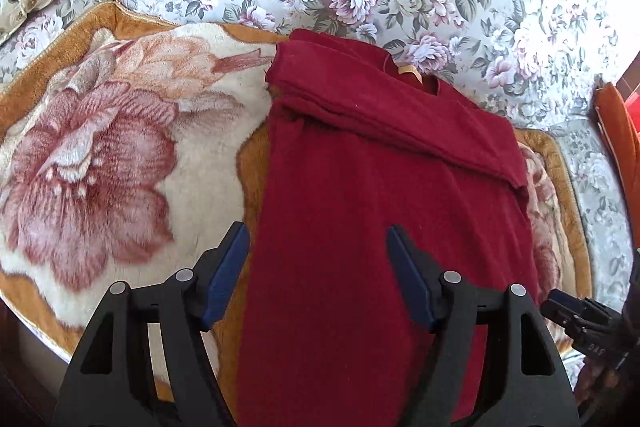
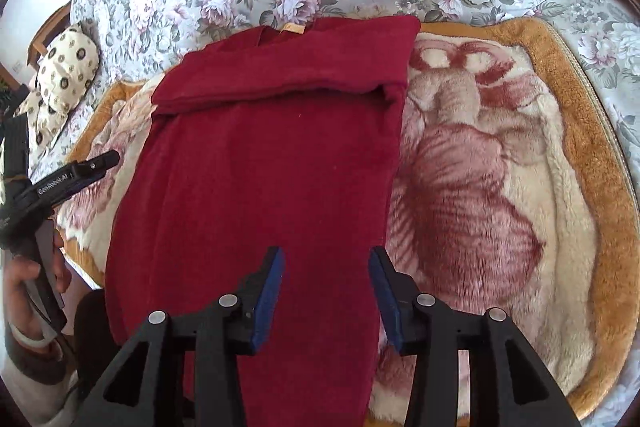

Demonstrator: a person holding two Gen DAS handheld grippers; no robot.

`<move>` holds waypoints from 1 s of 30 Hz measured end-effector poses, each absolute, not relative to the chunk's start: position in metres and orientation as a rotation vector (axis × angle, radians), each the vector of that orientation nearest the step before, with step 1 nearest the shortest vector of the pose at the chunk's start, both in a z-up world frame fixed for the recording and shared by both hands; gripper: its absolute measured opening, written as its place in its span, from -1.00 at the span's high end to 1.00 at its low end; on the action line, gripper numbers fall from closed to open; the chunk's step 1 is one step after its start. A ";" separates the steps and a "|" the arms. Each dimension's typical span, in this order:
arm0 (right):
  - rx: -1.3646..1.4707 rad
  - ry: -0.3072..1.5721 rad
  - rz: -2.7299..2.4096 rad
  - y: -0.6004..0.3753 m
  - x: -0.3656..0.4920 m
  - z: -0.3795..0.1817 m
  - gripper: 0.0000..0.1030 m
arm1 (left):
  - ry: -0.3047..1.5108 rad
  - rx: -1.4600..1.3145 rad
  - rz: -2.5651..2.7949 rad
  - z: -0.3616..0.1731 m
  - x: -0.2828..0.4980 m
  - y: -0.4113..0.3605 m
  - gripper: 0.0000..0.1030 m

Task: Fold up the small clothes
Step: 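Move both tools open to the hem of the folded sweater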

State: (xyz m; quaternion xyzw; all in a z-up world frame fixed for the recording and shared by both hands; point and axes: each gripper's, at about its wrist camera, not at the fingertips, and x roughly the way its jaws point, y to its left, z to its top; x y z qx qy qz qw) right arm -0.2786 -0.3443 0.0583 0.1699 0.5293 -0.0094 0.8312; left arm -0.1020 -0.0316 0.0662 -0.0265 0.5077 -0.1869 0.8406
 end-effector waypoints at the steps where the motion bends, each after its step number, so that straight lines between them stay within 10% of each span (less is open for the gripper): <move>1: 0.364 1.129 -0.022 -0.344 -0.286 0.057 0.15 | 1.081 -0.054 -0.397 0.066 -0.110 -0.027 -0.39; 30: 0.452 1.227 0.022 -0.328 -0.375 0.003 0.01 | 1.213 -0.028 -0.403 -0.006 -0.204 0.019 -0.65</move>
